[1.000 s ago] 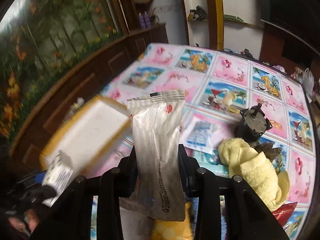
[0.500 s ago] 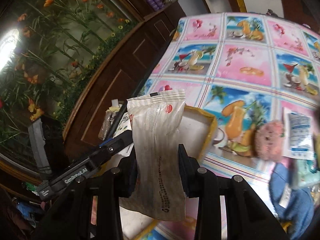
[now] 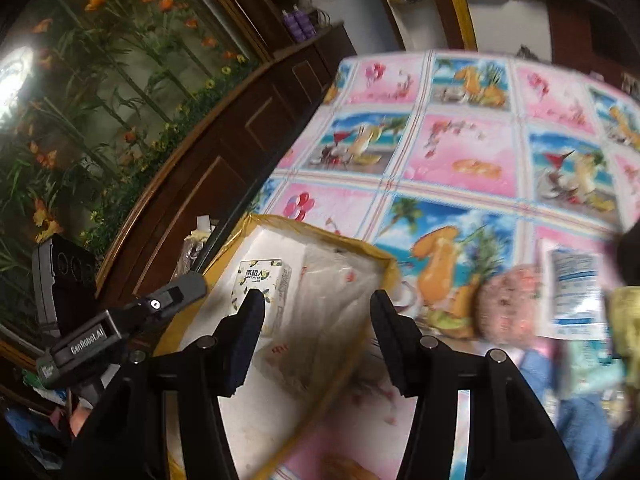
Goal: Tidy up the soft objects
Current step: 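Carry tissue pack with left tool into white box while right drops packet there, then grasp the white bag with red print with left tool while right reaches plush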
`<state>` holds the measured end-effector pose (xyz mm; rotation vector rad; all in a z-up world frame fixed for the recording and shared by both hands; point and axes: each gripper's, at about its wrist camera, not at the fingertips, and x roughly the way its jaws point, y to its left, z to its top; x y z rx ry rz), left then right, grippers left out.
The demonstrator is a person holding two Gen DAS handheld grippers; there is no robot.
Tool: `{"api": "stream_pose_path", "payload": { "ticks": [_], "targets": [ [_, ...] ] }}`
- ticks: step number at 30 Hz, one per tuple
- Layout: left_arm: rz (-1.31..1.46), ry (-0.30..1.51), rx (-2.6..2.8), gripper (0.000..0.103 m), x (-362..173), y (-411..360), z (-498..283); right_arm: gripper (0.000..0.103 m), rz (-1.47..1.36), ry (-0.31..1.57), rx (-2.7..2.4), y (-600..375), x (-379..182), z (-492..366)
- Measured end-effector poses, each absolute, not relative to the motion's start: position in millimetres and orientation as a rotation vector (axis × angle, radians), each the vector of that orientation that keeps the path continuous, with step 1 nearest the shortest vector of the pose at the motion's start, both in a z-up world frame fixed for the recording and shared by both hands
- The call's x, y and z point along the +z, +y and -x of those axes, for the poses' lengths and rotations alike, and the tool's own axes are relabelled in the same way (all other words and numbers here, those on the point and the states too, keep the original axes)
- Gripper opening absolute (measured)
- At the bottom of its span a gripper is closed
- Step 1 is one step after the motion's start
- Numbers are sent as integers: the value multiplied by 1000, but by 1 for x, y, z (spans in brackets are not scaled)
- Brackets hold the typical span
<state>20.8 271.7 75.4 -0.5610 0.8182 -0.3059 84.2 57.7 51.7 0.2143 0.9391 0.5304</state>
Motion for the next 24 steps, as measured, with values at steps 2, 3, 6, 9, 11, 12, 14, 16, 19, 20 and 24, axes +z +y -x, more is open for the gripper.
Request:
{"api": "stream_pose_path", "payload": {
  "ticks": [2, 3, 6, 9, 11, 12, 14, 16, 19, 20, 24],
  "targets": [
    [513, 786, -339, 59, 94, 255, -3, 56, -201, 901, 520, 37, 63, -71],
    [488, 777, -356, 62, 101, 244, 4, 58, -198, 881, 506, 20, 68, -61],
    [405, 779, -418, 69, 113, 206, 19, 62, -189, 829, 439, -24, 76, -36],
    [340, 820, -465, 69, 112, 166, 23, 62, -155, 804, 353, -60, 74, -17],
    [295, 860, -484, 69, 104, 138, 25, 62, -167, 809, 316, -82, 69, -7],
    [277, 878, -501, 69, 100, 127, 27, 62, -183, 814, 304, -93, 66, -2],
    [234, 910, -560, 69, 90, 103, 33, 62, -218, 820, 295, -111, 60, 7],
    [179, 931, -601, 69, 79, 80, 43, 62, -238, 824, 288, -126, 54, 17],
    [90, 957, -635, 69, 62, 57, 57, 62, -240, 838, 295, -140, 47, 30],
    [66, 959, -651, 69, 57, 51, 60, 62, -238, 841, 300, -142, 45, 34],
    [-94, 913, -683, 69, 45, 31, 79, 62, -223, 843, 321, -148, 40, 47]
  ]
}}
